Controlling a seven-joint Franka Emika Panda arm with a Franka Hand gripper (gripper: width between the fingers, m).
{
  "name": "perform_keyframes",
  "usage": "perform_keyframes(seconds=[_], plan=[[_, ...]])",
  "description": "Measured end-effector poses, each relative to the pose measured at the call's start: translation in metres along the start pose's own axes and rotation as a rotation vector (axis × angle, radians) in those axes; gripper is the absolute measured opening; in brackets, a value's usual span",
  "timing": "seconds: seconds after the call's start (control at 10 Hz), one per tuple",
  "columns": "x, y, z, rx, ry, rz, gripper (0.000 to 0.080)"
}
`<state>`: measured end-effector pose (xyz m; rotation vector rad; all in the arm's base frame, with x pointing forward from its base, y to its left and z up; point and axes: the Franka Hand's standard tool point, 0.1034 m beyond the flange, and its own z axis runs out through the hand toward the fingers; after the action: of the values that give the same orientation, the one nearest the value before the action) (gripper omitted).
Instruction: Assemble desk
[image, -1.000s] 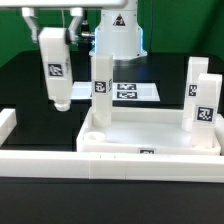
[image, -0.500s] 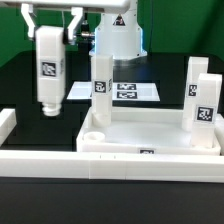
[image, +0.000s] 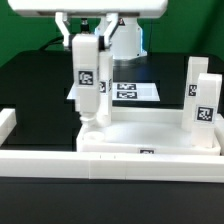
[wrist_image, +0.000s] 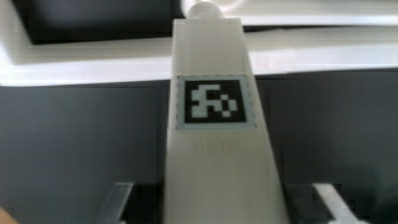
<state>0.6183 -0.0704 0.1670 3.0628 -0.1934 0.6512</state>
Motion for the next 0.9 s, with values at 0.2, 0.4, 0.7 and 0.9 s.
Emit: perform_keyframes(seconds=[0.2,0.4,0.7,0.9], plan=[[-0.001,0.002,0.002,-0.002,-0.003,-0.003,0.029],[-0.002,0.001,0.003,-0.003,-0.002,-0.003,0.029],[-0.009,0.001,0.015,-0.012,-0.011,-0.011,0.029],[-0.012,0.0,0.019,-0.014,-0.016,-0.011,0.029]])
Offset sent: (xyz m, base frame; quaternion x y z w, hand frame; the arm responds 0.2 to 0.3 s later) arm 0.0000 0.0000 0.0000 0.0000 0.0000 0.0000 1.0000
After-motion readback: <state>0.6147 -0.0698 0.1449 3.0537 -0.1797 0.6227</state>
